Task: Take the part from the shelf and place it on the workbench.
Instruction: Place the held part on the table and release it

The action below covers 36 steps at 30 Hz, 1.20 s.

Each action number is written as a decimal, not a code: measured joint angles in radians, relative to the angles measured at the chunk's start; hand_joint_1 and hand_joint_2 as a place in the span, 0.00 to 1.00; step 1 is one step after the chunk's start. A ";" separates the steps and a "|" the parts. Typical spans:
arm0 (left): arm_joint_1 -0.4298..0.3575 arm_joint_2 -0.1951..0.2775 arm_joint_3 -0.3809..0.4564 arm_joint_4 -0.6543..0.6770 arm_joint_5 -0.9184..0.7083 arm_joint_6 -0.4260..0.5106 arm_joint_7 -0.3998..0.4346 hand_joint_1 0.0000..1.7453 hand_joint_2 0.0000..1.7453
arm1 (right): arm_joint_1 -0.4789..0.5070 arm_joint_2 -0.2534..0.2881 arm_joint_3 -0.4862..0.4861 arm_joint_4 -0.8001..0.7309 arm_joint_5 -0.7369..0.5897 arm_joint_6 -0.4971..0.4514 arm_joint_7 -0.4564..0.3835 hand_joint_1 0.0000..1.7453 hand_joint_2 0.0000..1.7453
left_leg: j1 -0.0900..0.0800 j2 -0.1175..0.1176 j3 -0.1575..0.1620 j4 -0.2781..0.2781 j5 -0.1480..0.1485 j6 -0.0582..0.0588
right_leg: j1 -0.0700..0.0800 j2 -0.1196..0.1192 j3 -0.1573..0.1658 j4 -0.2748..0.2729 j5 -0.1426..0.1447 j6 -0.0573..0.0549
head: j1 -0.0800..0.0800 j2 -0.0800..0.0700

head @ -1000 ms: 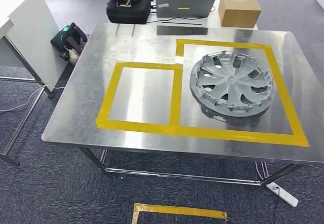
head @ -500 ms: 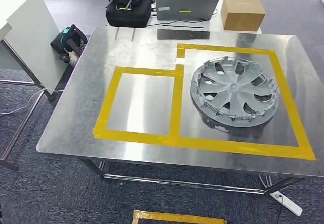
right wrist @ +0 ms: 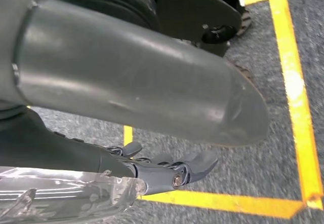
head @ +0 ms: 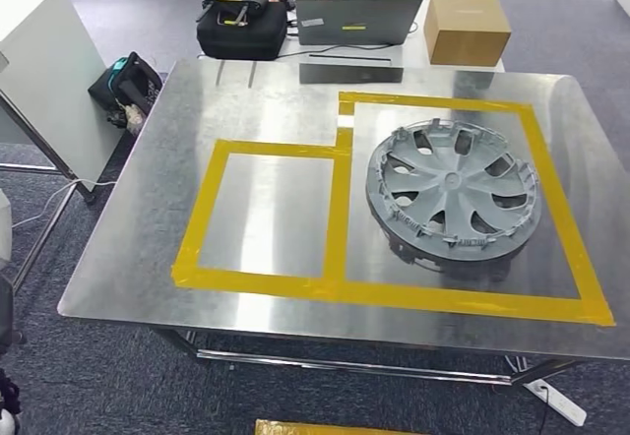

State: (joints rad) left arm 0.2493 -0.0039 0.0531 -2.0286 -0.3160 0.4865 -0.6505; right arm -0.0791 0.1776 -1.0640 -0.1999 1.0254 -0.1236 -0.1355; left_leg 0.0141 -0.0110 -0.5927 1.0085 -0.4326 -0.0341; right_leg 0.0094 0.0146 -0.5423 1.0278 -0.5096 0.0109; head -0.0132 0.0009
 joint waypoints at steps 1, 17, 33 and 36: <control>-0.003 0.000 -0.006 0.005 -0.007 0.000 0.003 1.00 1.00 | 0.000 0.000 -0.001 0.000 -0.001 0.000 0.003 0.00 0.00 | 0.000 -0.001 0.000 0.000 0.000 -0.001 | 0.000 -0.001 0.000 -0.003 0.000 -0.002 | 0.002 0.000; -0.242 0.062 -0.143 0.192 -0.040 -0.107 0.122 1.00 1.00 | -0.017 0.002 -0.002 0.000 0.032 0.036 -0.012 0.00 0.00 | -0.002 -0.002 0.000 0.000 -0.002 0.016 | -0.001 -0.002 0.018 -0.024 0.009 0.022 | 0.004 0.000; -0.494 0.048 -0.321 0.470 -0.071 -0.173 0.208 1.00 1.00 | -0.028 0.001 0.007 0.000 0.064 0.039 0.017 0.00 0.00 | 0.000 -0.003 0.001 -0.001 0.001 0.016 | 0.000 -0.003 0.009 -0.023 0.010 0.024 | 0.004 0.000; -0.612 0.008 -0.399 0.628 -0.108 -0.149 0.248 1.00 1.00 | -0.029 0.001 0.010 0.000 0.066 0.042 0.024 0.00 0.00 | -0.001 -0.003 0.000 -0.001 0.003 0.017 | -0.001 -0.003 0.013 -0.023 0.013 0.026 | 0.004 0.000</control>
State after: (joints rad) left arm -0.3627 0.0041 -0.3454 -1.4003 -0.4244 0.3375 -0.4023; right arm -0.1086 0.1782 -1.0537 -0.1999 1.0918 -0.0819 -0.1114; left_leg 0.0127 -0.0138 -0.5924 1.0078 -0.4299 -0.0167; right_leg 0.0085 0.0113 -0.5294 1.0048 -0.4971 0.0367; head -0.0093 0.0008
